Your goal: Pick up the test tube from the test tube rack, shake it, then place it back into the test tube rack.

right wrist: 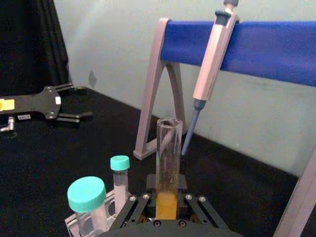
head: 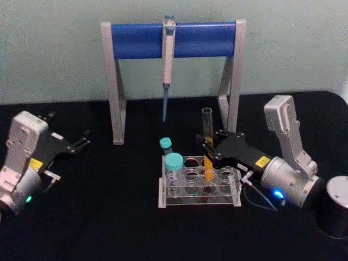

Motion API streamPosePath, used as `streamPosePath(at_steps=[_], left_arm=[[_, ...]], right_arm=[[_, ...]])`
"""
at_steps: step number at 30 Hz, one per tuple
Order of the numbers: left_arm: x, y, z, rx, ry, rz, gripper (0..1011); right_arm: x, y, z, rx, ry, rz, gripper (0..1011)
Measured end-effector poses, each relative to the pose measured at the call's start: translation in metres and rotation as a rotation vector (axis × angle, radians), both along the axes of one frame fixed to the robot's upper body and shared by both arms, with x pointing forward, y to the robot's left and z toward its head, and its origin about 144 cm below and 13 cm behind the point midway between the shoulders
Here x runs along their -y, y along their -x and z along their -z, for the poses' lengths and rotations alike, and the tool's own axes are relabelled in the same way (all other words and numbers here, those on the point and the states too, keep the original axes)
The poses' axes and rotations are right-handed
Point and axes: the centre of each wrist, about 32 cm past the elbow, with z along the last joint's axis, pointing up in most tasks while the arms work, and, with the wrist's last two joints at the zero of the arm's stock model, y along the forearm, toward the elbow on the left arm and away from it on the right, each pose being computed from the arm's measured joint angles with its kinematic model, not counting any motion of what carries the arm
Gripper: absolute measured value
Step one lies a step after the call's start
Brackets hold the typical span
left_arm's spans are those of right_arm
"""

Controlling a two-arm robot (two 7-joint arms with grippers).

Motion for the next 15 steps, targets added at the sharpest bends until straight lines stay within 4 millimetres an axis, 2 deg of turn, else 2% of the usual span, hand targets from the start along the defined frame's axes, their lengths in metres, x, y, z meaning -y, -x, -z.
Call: streamPosePath(at_steps=[8, 15], left_arm=[[0.0, 0.0, 0.0, 0.0, 0.0, 0.0, 1001], [0.0, 0.0, 0.0, 0.0, 0.0, 0.0, 1002]], right_arm=[[0.0055, 0.0067, 0.0065, 0.059, -0.041, -0.009, 226], [0.0085, 0.0106, 0.004, 0.112, -0.058, -0.023, 226]])
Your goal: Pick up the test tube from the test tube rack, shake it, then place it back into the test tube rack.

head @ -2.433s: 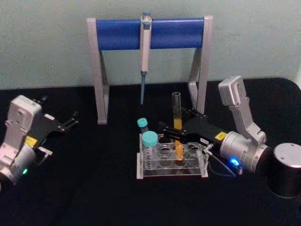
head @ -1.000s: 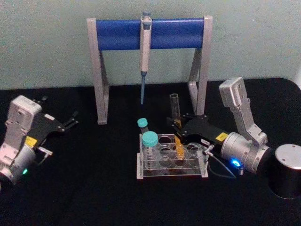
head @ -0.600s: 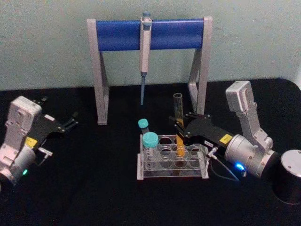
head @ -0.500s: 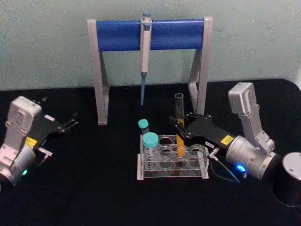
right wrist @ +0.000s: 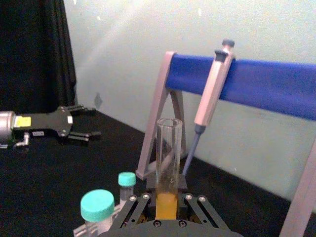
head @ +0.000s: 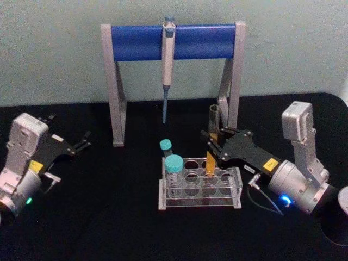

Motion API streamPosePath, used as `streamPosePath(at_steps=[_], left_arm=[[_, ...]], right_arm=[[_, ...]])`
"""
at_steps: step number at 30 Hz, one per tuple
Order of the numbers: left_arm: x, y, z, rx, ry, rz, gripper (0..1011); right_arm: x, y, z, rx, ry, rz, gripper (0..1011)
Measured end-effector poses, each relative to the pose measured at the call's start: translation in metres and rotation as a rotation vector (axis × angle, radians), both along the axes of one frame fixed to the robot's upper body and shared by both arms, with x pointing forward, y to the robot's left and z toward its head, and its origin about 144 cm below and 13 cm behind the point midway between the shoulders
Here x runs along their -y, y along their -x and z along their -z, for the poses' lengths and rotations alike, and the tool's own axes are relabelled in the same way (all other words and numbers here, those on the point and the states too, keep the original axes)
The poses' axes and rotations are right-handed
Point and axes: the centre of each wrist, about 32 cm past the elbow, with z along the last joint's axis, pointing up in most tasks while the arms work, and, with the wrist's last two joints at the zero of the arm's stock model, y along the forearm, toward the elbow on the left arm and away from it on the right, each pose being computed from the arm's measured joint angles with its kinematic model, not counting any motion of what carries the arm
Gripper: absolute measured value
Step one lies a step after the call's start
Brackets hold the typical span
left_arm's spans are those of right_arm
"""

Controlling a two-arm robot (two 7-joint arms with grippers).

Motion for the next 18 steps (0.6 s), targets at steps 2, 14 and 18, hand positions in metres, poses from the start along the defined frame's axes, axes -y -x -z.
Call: streamPosePath(at_steps=[2, 14, 18], left_arm=[[0.0, 0.0, 0.0, 0.0, 0.0, 0.0, 1001], [0.0, 0.0, 0.0, 0.0, 0.0, 0.0, 1001], [0.0, 0.0, 0.0, 0.0, 0.0, 0.0, 1001]], right_arm=[[0.0, 0.001, -0.003, 0.016, -0.005, -0.005, 226], [-0.005, 0.001, -0.022, 0.102, -0.038, -0.014, 226], [-0.006, 0.0, -0.025, 0.107, -0.042, -0.013, 226]])
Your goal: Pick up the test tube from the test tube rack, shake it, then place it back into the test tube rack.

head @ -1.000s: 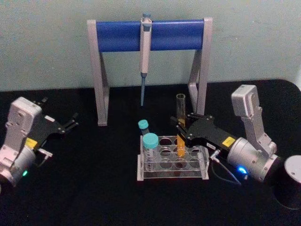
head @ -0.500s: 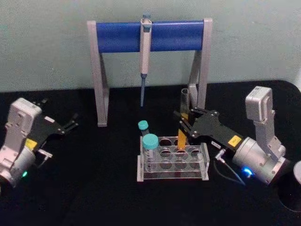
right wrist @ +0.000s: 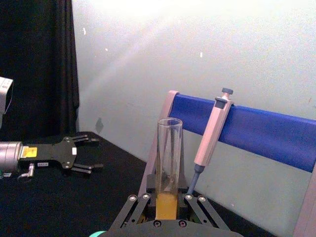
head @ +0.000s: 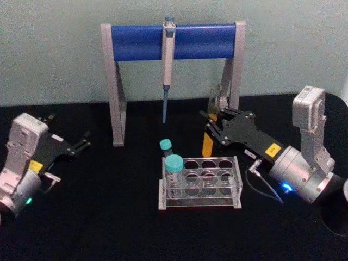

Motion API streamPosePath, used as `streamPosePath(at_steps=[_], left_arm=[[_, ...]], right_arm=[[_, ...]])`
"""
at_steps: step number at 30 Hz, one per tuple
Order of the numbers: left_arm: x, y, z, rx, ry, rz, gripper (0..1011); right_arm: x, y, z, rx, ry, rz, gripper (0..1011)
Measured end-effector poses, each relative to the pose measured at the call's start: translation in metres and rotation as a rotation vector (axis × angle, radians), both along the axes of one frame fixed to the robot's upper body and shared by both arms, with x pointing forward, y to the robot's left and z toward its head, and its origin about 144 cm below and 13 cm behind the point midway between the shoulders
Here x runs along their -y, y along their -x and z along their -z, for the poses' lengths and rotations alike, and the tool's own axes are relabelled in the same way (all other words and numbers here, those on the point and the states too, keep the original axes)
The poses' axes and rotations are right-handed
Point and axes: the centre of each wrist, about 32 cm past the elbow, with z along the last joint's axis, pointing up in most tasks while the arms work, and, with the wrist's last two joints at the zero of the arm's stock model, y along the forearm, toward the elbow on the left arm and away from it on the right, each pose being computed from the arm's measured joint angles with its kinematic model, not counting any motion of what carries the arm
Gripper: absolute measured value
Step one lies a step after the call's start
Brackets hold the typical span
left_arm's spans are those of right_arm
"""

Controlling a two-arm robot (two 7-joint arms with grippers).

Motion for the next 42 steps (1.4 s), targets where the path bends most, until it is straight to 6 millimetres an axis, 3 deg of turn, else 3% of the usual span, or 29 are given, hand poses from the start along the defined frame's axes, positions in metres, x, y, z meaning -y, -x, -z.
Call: streamPosePath(at_steps=[19, 32, 37, 42], left_arm=[[0.0, 0.0, 0.0, 0.0, 0.0, 0.0, 1001], [0.0, 0.0, 0.0, 0.0, 0.0, 0.0, 1001], [0.0, 0.0, 0.0, 0.0, 0.0, 0.0, 1001], [0.0, 0.0, 0.0, 0.0, 0.0, 0.0, 1001]], right_arm=[[0.005, -0.009, -0.001, -0.008, 0.006, 0.039, 226], [0.022, 0.019, -0.002, -0.029, 0.033, 0.077, 226], [0.021, 0.032, -0.003, -0.054, 0.034, 0.046, 226], [0.01, 0.031, -0.003, -0.061, 0.017, -0.016, 226]])
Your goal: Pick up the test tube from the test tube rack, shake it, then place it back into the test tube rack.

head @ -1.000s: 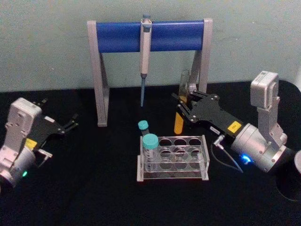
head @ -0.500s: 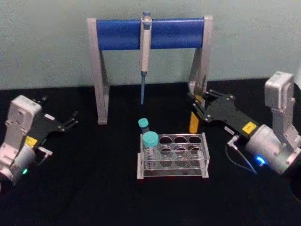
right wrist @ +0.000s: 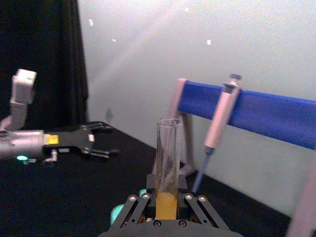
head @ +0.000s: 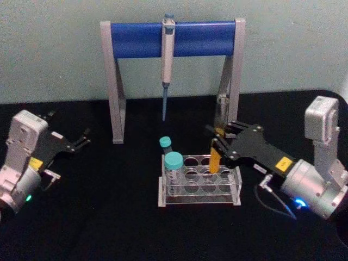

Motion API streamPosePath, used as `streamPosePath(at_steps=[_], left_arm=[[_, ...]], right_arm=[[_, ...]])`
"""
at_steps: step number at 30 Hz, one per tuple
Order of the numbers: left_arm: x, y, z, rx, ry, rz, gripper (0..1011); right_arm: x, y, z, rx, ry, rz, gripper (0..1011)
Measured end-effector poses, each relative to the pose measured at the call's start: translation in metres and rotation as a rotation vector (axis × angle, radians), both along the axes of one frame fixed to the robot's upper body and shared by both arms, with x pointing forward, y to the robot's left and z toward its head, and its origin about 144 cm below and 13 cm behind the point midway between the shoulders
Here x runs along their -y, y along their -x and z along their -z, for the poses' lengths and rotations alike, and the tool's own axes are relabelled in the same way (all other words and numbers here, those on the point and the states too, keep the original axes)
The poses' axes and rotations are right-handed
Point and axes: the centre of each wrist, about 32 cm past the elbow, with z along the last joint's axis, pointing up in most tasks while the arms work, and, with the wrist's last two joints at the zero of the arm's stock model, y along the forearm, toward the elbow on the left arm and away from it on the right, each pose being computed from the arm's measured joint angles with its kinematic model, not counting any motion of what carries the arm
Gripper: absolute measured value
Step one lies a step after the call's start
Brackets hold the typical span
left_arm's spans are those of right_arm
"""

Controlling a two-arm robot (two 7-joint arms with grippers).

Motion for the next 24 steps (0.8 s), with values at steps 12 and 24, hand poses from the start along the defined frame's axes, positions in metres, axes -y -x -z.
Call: streamPosePath(at_steps=[12, 24], left_arm=[[0.0, 0.0, 0.0, 0.0, 0.0, 0.0, 1002], [0.0, 0.0, 0.0, 0.0, 0.0, 0.0, 1001]], right_arm=[[-0.027, -0.035, 0.002, 0.018, -0.041, -0.055, 225], [-0.025, -0.051, 0.003, 0.023, -0.06, 0.034, 226]])
